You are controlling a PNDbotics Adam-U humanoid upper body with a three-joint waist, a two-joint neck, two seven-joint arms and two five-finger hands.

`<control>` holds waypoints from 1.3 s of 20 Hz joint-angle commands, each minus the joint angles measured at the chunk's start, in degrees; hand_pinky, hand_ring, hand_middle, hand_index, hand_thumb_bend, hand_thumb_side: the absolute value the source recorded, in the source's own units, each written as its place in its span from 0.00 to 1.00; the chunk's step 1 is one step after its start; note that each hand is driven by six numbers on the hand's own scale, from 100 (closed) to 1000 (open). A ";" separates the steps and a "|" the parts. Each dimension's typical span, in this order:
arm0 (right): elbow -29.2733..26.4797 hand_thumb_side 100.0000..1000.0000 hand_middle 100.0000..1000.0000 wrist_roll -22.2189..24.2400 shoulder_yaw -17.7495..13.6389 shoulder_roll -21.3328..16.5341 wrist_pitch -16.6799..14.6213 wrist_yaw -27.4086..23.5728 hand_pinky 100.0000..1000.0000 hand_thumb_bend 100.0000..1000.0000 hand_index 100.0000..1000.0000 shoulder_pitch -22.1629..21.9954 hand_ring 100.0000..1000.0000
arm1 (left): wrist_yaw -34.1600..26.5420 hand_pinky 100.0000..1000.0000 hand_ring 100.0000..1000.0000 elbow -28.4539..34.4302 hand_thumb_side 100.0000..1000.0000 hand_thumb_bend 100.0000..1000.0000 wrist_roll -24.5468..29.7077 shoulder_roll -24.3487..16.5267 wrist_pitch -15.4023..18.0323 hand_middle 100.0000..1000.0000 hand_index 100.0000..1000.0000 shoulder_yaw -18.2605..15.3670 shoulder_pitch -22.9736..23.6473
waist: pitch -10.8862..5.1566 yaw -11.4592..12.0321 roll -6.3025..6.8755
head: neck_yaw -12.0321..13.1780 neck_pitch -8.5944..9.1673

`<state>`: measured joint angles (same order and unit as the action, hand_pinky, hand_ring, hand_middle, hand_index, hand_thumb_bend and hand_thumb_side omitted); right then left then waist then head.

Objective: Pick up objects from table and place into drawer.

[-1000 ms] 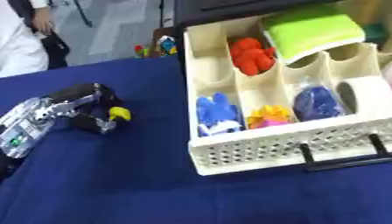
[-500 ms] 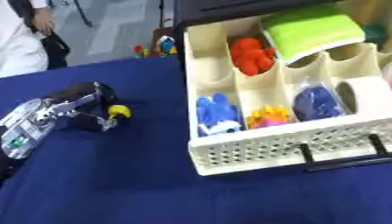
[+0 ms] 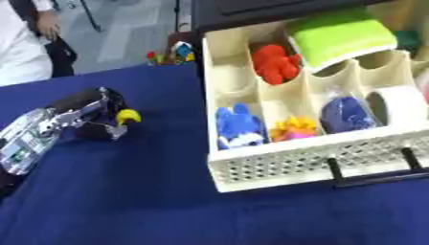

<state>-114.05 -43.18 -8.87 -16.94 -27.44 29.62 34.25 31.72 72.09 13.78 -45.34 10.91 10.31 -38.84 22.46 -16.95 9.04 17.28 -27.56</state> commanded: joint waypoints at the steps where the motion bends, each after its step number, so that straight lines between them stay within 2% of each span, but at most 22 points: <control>1: -0.55 1.00 0.56 -3.03 -0.47 -1.41 -2.65 -0.29 0.60 0.00 0.73 0.45 0.67 | -0.73 0.16 0.41 1.24 0.47 0.00 -0.65 -2.46 -0.31 0.47 0.56 -1.11 -0.41 | -1.78 0.19 -0.60 | -0.22 0.25; 11: -0.55 1.00 0.56 -3.23 -0.60 -1.38 -2.29 -0.15 0.60 0.00 0.73 -0.09 0.66 | -2.43 0.15 0.40 3.87 0.47 0.00 -0.94 -3.92 -1.25 0.46 0.55 -1.16 0.31 | -3.35 0.90 -0.95 | -0.69 -0.45; 26: -0.55 1.00 0.57 -3.52 -0.64 -1.77 -1.22 -0.30 0.59 0.00 0.73 -2.02 0.66 | -12.05 0.13 0.36 20.01 0.47 0.00 -2.14 -7.93 -5.83 0.46 0.56 -2.68 1.61 | -8.45 2.68 -0.77 | -1.44 -3.65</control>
<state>-114.05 -44.19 -9.21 -17.40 -26.42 29.60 31.69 20.62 90.25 11.85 -50.55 5.56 8.81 -36.46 15.06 -14.41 8.59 15.88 -30.73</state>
